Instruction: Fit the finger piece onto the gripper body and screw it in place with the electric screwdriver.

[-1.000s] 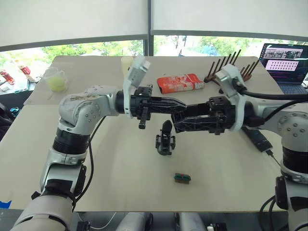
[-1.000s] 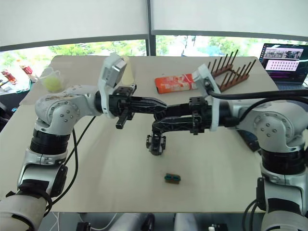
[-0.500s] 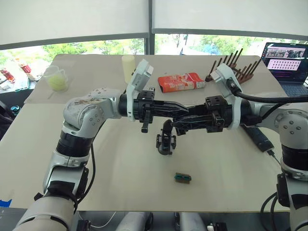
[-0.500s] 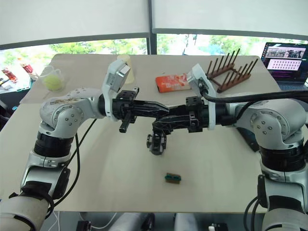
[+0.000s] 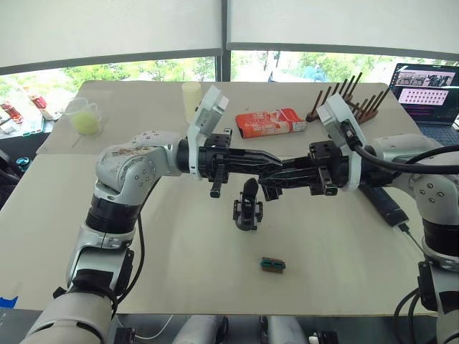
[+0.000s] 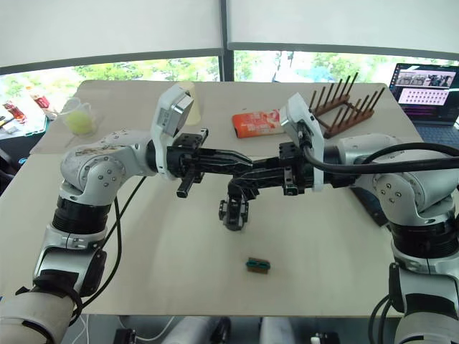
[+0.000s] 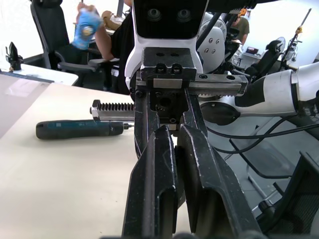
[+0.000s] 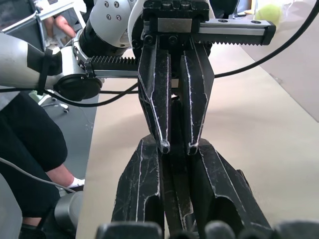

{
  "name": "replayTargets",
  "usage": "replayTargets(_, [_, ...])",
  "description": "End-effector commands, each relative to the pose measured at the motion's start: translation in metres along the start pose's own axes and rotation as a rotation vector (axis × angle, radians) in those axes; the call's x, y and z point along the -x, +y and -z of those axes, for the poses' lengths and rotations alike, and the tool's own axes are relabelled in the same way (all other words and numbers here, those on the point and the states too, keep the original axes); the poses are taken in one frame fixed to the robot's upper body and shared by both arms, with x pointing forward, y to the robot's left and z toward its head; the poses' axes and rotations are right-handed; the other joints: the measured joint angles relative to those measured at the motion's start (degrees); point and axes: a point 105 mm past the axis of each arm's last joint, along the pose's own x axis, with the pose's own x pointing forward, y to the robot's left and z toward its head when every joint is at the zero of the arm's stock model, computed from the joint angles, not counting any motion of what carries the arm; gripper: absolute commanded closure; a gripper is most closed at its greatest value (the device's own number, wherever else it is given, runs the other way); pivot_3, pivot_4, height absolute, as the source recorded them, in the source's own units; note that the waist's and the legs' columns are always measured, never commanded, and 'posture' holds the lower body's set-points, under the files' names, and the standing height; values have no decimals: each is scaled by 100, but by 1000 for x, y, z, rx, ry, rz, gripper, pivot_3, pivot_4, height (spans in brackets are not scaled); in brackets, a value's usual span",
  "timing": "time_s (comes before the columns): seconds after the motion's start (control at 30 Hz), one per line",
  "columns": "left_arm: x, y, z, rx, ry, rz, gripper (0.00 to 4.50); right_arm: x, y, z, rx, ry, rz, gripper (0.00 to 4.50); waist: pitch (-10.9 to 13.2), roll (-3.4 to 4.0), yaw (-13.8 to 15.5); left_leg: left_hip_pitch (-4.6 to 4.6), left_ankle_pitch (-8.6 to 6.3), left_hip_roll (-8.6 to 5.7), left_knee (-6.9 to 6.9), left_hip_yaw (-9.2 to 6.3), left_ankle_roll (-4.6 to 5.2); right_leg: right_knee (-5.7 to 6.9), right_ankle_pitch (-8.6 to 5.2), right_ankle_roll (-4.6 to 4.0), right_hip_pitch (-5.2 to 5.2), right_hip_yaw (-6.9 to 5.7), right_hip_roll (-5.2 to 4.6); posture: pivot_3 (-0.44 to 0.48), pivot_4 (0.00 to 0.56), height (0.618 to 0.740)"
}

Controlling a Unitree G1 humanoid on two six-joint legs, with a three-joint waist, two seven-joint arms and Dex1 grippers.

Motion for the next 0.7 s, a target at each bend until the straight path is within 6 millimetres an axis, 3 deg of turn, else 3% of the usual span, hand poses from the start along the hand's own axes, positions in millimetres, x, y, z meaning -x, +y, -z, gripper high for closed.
replayTargets(0.03, [6, 6, -17, -44, -19, -39, 4500, -2, 13, -2, 98, 17, -64, 4183, 0, 0, 0, 0, 0, 0, 1, 0, 0, 1, 0, 0, 0, 0, 0, 0, 150, 740])
replayTargets(0.17, [11, 3, -14, -35, 7, -22, 4500, -1, 11, -1, 110, 8, -54, 4183, 0, 0, -2, 0, 0, 1, 1, 0, 0, 5, 0, 0, -1, 1, 1, 0, 150, 740])
replayTargets(0.2, [14, 1, -13, -37, 16, -9, 3680, -1, 10, -1, 112, 5, -51, 4183, 0, 0, -5, 0, 0, 1, 1, 0, 0, 6, 0, 0, -2, 1, 1, 0, 150, 740])
replayTargets(0.23, [19, 0, -11, -46, 32, -6, 3457, -1, 10, 0, 118, 0, -47, 4183, 0, 0, -15, 0, 0, 2, 0, 0, 0, 8, 0, 0, -4, 1, 2, 0, 150, 740])
replayTargets(0.3, [31, 1, -8, -50, 58, -24, 2502, -2, 10, -1, 130, -14, -40, 4183, 0, 0, -38, 1, 1, 3, 0, 1, -1, 19, 0, 0, -9, 3, 2, 0, 150, 740])
replayTargets(0.47, [82, 15, 20, -106, 218, -146, 188, 1, 6, 3, 172, -47, 10, 4183, 0, 1, -47, 10, 5, 3, -1, 4, -9, 36, -1, -2, -9, 5, 2, 0, 150, 740])
replayTargets(0.53, [91, 15, 32, -132, 275, -152, 0, 2, 6, 5, 178, -51, 19, 4183, 0, 1, -36, 10, 7, 2, -1, 3, -12, 36, 0, -3, -8, 4, 5, 0, 150, 740])
replayTargets(0.7, [99, 17, 90, -199, 406, -170, 0, 0, 7, 7, 169, -89, 34, 4183, 0, 1, 8, 8, 6, -4, -1, 3, -11, 29, 1, -5, -3, 3, 4, 0, 150, 740])
